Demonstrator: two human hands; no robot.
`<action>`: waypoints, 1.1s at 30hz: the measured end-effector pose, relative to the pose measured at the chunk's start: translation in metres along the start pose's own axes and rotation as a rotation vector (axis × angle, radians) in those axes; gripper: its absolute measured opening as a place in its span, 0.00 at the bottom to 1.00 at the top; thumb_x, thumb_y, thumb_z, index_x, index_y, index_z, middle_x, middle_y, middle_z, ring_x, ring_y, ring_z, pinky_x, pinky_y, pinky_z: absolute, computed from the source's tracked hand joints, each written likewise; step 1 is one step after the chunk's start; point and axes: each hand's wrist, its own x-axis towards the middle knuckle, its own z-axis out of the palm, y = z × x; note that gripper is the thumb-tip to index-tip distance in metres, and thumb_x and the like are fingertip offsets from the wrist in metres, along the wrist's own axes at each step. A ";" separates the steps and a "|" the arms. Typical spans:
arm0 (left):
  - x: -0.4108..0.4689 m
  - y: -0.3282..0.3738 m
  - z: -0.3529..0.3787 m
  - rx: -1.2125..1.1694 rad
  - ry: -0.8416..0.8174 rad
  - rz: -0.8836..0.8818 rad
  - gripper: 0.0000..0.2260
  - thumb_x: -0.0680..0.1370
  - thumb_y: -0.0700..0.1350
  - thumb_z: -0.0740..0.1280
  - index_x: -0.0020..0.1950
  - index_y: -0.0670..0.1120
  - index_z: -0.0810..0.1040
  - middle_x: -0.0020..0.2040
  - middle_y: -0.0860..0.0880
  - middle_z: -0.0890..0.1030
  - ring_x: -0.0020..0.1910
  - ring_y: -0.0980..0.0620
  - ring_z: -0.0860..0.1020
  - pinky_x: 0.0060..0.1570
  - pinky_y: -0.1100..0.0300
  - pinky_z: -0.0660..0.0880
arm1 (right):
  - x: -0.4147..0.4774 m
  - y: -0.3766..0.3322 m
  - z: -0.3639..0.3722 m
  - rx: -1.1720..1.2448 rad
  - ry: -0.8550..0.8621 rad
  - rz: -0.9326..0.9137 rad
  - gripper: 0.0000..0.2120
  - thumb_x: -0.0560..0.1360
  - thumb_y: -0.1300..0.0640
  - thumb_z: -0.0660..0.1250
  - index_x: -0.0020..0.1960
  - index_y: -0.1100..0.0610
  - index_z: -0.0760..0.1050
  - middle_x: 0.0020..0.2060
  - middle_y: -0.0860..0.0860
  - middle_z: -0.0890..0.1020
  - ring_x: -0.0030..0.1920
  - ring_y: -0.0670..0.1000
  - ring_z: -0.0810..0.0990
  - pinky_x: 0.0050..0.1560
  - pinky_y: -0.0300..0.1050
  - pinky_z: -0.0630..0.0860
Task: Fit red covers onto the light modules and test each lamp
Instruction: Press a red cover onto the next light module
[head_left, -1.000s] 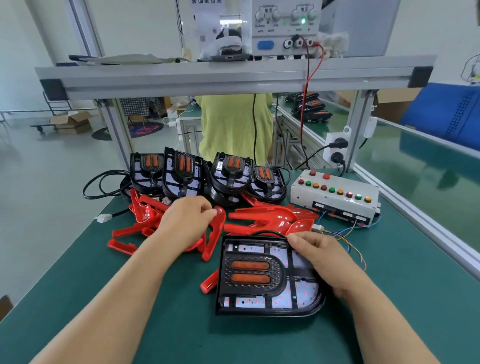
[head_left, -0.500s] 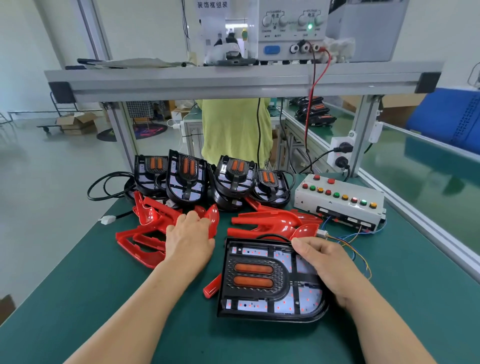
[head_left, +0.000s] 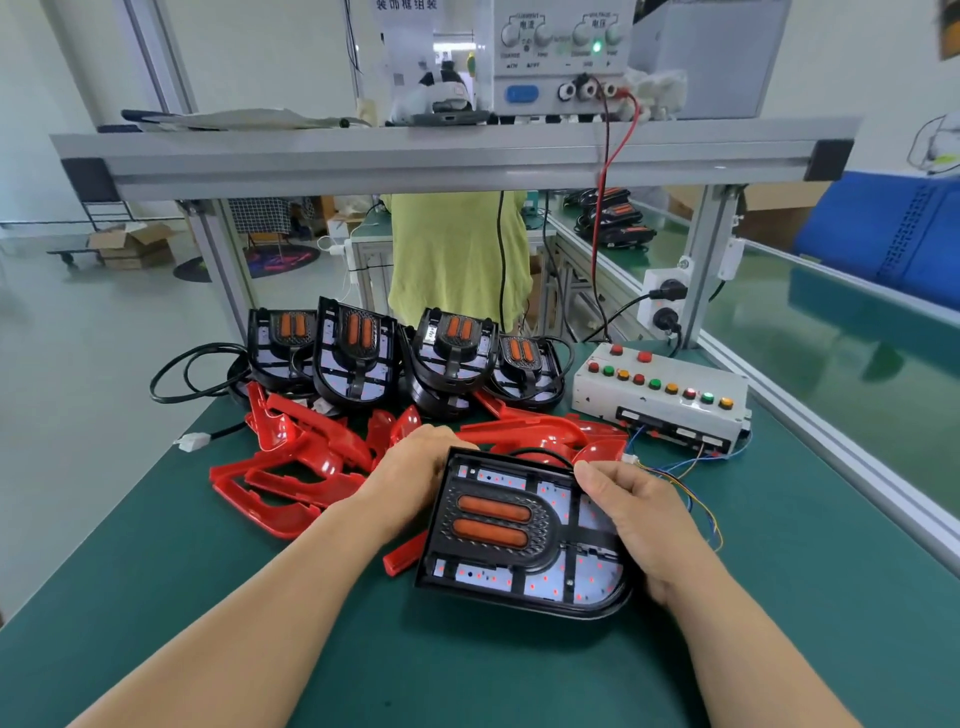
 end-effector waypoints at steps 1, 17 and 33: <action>0.000 -0.003 -0.003 -0.032 0.003 0.006 0.07 0.80 0.34 0.62 0.51 0.37 0.80 0.52 0.39 0.81 0.55 0.39 0.78 0.59 0.42 0.73 | 0.000 0.000 -0.001 0.009 0.006 0.007 0.18 0.58 0.40 0.75 0.42 0.51 0.84 0.43 0.54 0.87 0.40 0.51 0.84 0.48 0.50 0.81; -0.074 0.037 -0.034 -0.255 0.364 0.064 0.13 0.77 0.39 0.70 0.60 0.48 0.82 0.52 0.60 0.77 0.55 0.57 0.76 0.56 0.72 0.69 | 0.005 0.001 -0.010 0.305 -0.106 0.094 0.13 0.73 0.66 0.71 0.56 0.55 0.81 0.45 0.56 0.86 0.42 0.53 0.85 0.38 0.45 0.82; -0.089 0.047 -0.002 -0.030 0.331 0.355 0.14 0.72 0.38 0.72 0.57 0.46 0.84 0.49 0.54 0.80 0.49 0.56 0.76 0.48 0.56 0.73 | 0.006 0.004 -0.004 0.336 0.014 0.118 0.15 0.65 0.50 0.76 0.48 0.56 0.85 0.46 0.59 0.87 0.41 0.55 0.86 0.42 0.49 0.83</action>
